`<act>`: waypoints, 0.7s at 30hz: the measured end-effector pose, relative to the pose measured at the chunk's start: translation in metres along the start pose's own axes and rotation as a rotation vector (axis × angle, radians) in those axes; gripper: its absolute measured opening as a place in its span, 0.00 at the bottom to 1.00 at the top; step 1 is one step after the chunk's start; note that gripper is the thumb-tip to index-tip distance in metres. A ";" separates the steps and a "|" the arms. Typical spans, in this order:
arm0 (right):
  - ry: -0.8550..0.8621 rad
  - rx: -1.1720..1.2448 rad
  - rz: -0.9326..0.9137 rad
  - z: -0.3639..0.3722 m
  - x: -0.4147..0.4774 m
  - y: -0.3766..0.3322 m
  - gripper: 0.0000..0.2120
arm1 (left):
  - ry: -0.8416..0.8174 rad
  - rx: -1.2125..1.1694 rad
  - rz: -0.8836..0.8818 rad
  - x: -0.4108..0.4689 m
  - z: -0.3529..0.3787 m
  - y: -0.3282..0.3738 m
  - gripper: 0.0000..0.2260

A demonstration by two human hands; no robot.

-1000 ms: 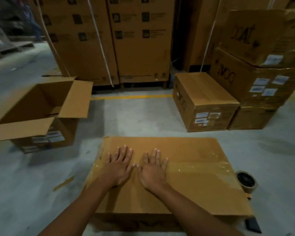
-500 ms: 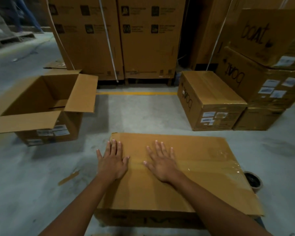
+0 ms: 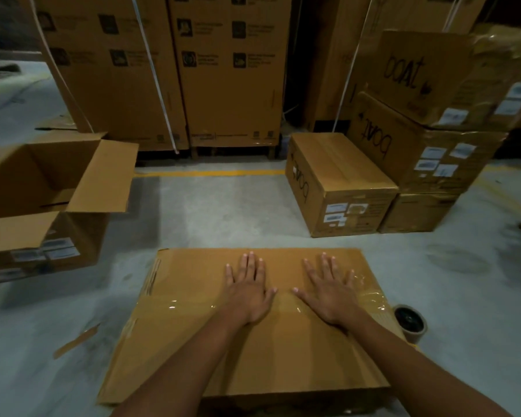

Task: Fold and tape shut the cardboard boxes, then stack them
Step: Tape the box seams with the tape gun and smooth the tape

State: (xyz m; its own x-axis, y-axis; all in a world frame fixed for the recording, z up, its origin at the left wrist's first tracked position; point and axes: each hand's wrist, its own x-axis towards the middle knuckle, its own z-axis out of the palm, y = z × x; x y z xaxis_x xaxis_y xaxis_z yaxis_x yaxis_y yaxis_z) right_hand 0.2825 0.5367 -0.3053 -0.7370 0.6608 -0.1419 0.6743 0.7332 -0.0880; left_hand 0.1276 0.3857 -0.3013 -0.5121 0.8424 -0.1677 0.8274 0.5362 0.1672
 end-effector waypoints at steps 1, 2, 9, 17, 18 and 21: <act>0.028 0.024 0.051 0.001 0.001 0.006 0.39 | 0.004 -0.013 -0.007 0.005 0.000 0.005 0.35; 0.060 0.058 0.128 0.002 0.003 0.009 0.38 | 0.010 -0.027 -0.014 0.009 -0.001 0.010 0.35; 0.111 0.189 0.307 0.008 0.014 -0.056 0.37 | 0.084 -0.010 0.028 0.017 0.009 0.001 0.33; 0.058 0.118 -0.033 0.015 0.013 -0.137 0.33 | 0.117 0.064 -0.025 -0.015 0.001 -0.085 0.42; 0.043 0.102 -0.080 0.017 0.013 -0.145 0.33 | 0.119 0.056 -0.072 -0.022 0.001 -0.096 0.42; 0.017 0.038 -0.219 0.019 0.010 -0.149 0.38 | 0.128 0.010 -0.234 -0.041 0.000 -0.113 0.39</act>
State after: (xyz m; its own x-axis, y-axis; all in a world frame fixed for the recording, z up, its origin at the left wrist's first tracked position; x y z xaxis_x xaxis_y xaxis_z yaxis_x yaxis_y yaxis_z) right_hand 0.1754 0.4309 -0.3120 -0.8666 0.4891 -0.0987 0.4989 0.8533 -0.1518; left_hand 0.0552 0.2907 -0.3130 -0.7145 0.6955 -0.0762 0.6847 0.7174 0.1283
